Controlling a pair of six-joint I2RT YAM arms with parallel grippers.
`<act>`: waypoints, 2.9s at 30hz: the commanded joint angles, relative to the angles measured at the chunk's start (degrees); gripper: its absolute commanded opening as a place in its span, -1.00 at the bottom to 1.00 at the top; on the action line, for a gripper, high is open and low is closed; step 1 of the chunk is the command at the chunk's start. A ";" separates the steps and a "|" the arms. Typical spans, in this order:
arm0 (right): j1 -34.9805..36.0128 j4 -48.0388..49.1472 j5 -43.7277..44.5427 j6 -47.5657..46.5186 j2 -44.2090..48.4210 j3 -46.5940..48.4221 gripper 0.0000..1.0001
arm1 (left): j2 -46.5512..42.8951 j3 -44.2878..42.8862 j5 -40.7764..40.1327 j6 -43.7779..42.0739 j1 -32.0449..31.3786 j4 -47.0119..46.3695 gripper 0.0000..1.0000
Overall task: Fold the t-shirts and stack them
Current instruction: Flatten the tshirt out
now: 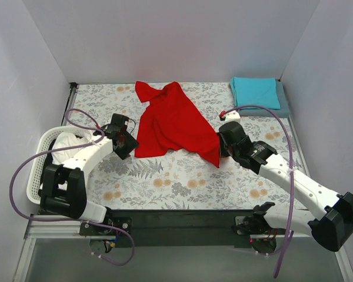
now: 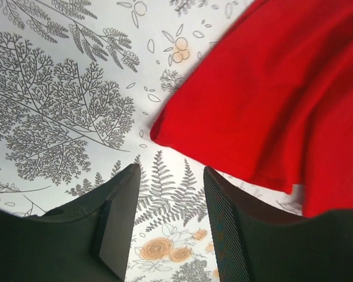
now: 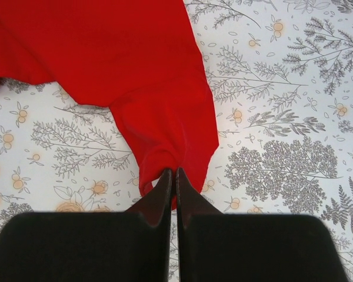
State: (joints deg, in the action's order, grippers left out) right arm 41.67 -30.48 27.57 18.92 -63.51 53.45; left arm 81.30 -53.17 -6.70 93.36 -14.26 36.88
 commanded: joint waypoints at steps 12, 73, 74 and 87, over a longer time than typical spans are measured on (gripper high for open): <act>-4.67 6.22 -5.34 -1.16 1.19 -2.74 -0.97 | 10.98 -2.03 -3.41 4.99 -1.56 -3.40 -0.09; -4.49 10.70 1.96 -12.32 10.48 41.28 -0.97 | -11.59 -58.62 14.96 -7.41 23.05 9.61 -1.00; -4.49 10.70 1.09 -12.59 11.73 41.73 -0.97 | -14.21 -58.98 12.61 -7.32 22.01 9.44 -1.00; -4.49 10.43 -0.77 -16.71 6.14 46.84 -0.97 | -10.03 -58.11 15.13 -4.68 21.21 3.47 -1.00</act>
State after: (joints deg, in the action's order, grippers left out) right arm 37.23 -20.62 26.87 5.30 -48.53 101.65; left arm 65.25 -114.43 7.75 88.14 6.94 41.67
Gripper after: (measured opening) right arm 0.023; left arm 0.012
